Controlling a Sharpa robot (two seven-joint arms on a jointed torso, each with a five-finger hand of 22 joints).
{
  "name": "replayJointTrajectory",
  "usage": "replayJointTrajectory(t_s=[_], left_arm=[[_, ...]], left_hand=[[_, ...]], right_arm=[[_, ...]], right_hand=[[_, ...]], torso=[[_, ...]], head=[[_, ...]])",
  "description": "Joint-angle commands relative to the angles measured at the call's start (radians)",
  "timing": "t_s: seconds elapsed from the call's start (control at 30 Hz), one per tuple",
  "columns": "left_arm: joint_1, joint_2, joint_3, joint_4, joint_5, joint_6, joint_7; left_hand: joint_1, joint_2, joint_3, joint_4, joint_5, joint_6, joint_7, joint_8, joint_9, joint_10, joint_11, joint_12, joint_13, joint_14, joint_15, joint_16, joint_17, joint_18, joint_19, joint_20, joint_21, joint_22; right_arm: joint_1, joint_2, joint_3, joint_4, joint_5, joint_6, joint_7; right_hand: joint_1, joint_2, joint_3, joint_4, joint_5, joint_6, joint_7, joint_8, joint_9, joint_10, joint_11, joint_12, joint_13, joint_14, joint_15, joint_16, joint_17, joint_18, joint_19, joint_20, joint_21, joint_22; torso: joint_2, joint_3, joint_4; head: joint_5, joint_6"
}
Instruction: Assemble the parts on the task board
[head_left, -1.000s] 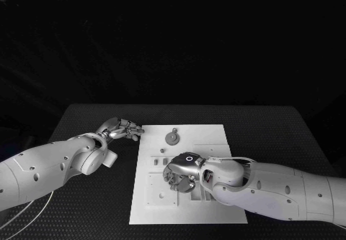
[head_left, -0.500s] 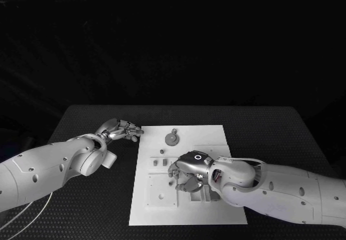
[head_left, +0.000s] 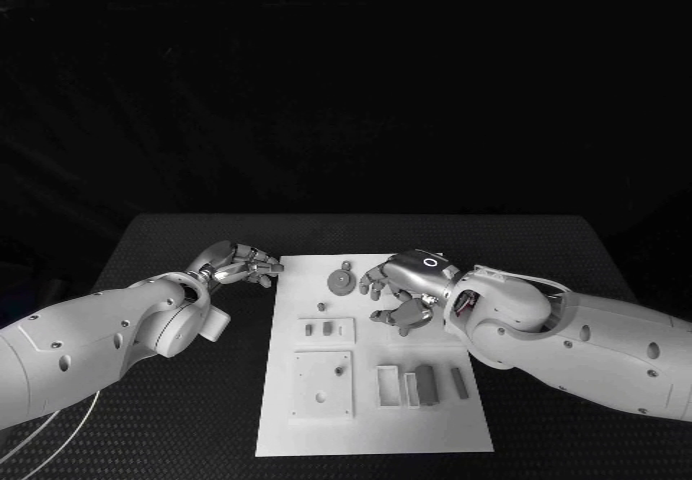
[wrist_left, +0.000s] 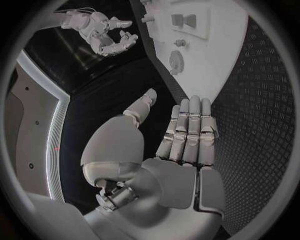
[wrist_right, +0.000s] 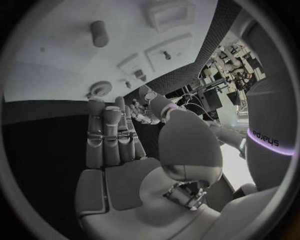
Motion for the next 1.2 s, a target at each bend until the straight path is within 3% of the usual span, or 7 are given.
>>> replayJointTrajectory(t_s=[0.03,0.17,0.43,1.0,1.2], left_arm=[[0.001,0.000,0.001,0.003,0.002,0.006,0.010],[0.001,-0.001,0.001,0.002,0.002,0.005,0.010],[0.001,-0.001,0.001,0.003,0.002,0.006,0.011],[0.001,-0.004,0.001,0.002,0.002,0.007,0.011],[0.001,-0.004,0.001,0.001,0.002,0.007,0.011]], left_hand=[[0.003,0.002,-0.006,-0.002,-0.004,-0.007,-0.002,0.007,-0.001,-0.002,0.005,-0.003,-0.002,0.002,0.002,-0.005,0.001,-0.003,0.000,0.004,0.005,-0.002],[0.003,0.002,-0.006,-0.003,-0.004,-0.007,-0.002,0.007,-0.001,-0.002,0.005,-0.003,-0.002,0.003,0.002,-0.006,0.002,-0.003,0.000,0.004,0.005,-0.002],[0.003,0.002,-0.006,-0.002,-0.004,-0.007,-0.002,0.007,-0.001,-0.001,0.005,-0.003,-0.002,0.003,0.002,-0.006,0.002,-0.003,0.000,0.004,0.006,-0.002],[0.002,0.002,-0.007,-0.002,-0.004,-0.007,-0.002,0.008,-0.001,-0.001,0.005,-0.003,-0.002,0.003,0.002,-0.007,0.004,-0.003,0.000,0.004,0.006,-0.003],[0.002,0.002,-0.007,-0.002,-0.004,-0.007,-0.002,0.008,-0.001,-0.001,0.005,-0.003,-0.003,0.003,0.002,-0.007,0.005,-0.003,0.000,0.004,0.006,-0.003]], right_arm=[[0.003,-0.008,0.004,-0.027,0.001,0.011,-0.012],[0.009,-0.019,0.004,-0.049,0.002,0.038,-0.021],[0.010,-0.040,0.004,-0.056,-0.006,0.111,-0.033],[0.009,-0.077,0.001,-0.008,0.007,0.183,-0.021],[0.008,-0.074,-0.020,-0.014,-0.001,0.215,-0.020]], right_hand=[[0.001,-0.015,0.002,0.012,0.004,-0.016,0.005,-0.007,-0.001,-0.016,0.005,0.002,-0.001,0.000,0.007,0.000,0.002,0.063,0.006,-0.002,0.002,0.020],[-0.002,-0.033,0.006,0.034,0.004,-0.041,0.015,-0.018,-0.007,-0.041,0.014,0.001,-0.005,-0.009,0.016,0.000,0.003,0.063,-0.003,0.001,-0.001,0.020],[-0.010,-0.053,0.006,0.064,0.004,-0.052,0.019,-0.020,-0.010,-0.058,0.019,0.002,-0.007,-0.021,0.022,0.003,0.006,0.063,-0.014,0.006,-0.002,0.021],[-0.056,-0.071,-0.017,0.126,0.004,-0.050,0.001,-0.010,-0.013,-0.055,0.017,0.008,-0.002,-0.028,0.020,0.010,0.008,0.063,-0.024,0.008,0.005,0.022],[-0.057,-0.069,-0.018,0.130,0.004,-0.049,-0.009,-0.007,-0.013,-0.052,0.016,0.010,-0.001,-0.029,0.019,0.010,0.007,0.063,-0.027,0.007,0.005,0.022]], torso=[[0.000,-0.0002,0.0008],[0.001,0.0004,0.0005],[0.000,-0.0001,0.0013],[0.000,-0.0007,0.0010],[0.000,-0.0011,0.0011]], head=[[-0.005,0.003],[-0.004,0.004],[-0.005,0.004],[-0.005,0.000],[-0.004,-0.002]])
